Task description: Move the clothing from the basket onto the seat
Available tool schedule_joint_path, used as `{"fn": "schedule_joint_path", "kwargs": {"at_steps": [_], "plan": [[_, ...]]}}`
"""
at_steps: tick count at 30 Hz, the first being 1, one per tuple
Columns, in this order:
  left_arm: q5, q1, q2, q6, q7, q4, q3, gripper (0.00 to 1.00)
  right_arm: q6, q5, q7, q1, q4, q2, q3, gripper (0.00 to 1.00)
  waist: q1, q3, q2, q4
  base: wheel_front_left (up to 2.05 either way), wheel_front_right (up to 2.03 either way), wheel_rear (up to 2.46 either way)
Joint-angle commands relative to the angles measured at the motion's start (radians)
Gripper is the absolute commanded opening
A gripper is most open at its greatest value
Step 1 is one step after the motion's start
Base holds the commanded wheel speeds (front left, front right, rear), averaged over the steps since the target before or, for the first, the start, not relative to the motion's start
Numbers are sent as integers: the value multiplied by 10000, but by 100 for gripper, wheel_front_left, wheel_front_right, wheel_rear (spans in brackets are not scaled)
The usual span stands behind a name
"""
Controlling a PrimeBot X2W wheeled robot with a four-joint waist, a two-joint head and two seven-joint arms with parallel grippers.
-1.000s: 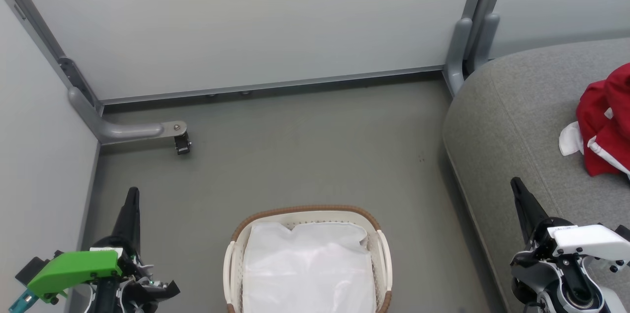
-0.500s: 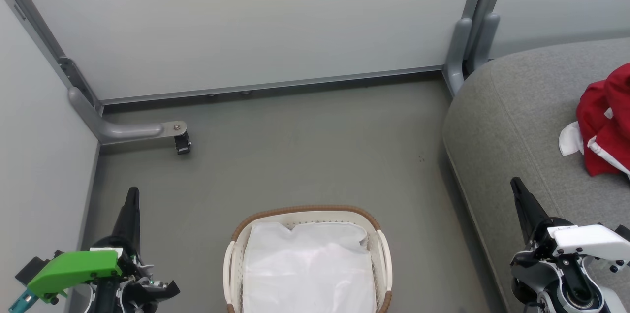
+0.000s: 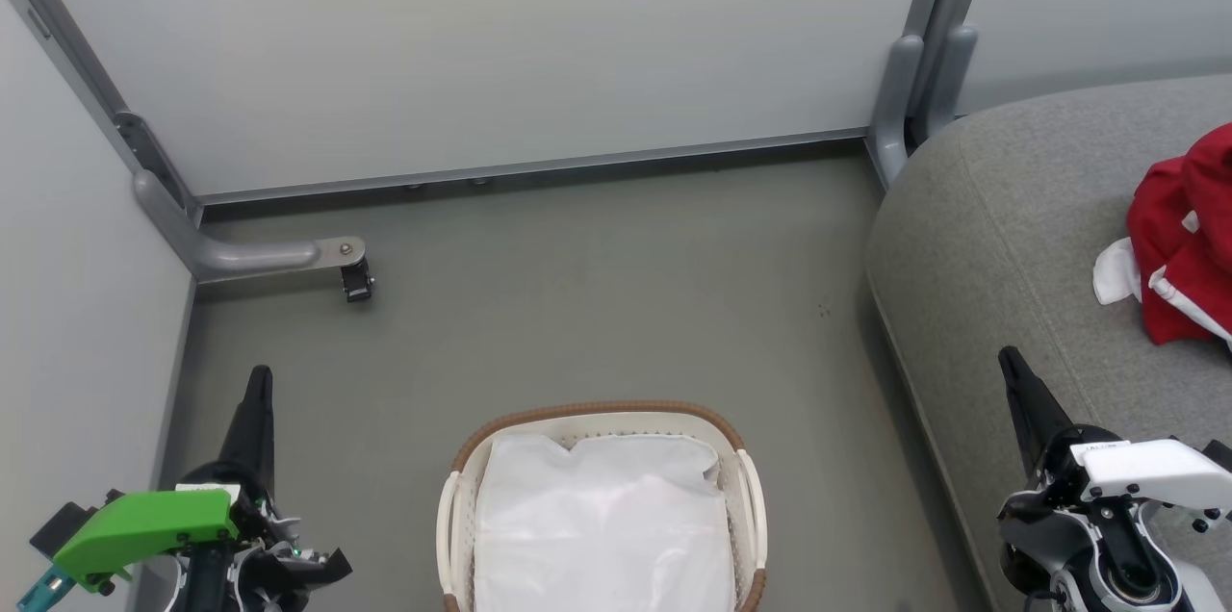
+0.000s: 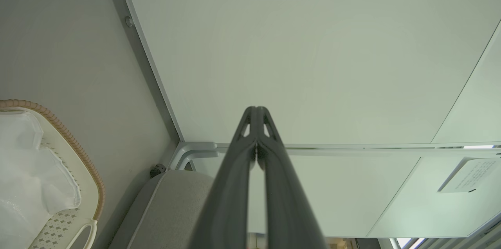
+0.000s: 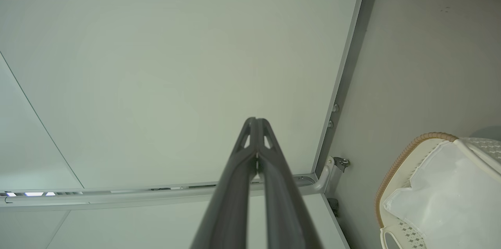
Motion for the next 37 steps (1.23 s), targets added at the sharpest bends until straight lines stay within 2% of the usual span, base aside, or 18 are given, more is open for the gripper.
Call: {"fn": "schedule_joint_path", "kwargs": {"at_steps": [1, 37], "plan": [[-27, -111, 66, -46, 31, -17, 22, 0, -3, 38, 14, 104, -40, -59, -16, 0, 0, 0, 0, 0, 0, 0, 0], [-28, -111, 66, -46, 30, -17, 21, 0, -3, 39, 11, 105, -39, -59, -14, 0, 0, 0, 0, 0, 0, 0, 0]]}}
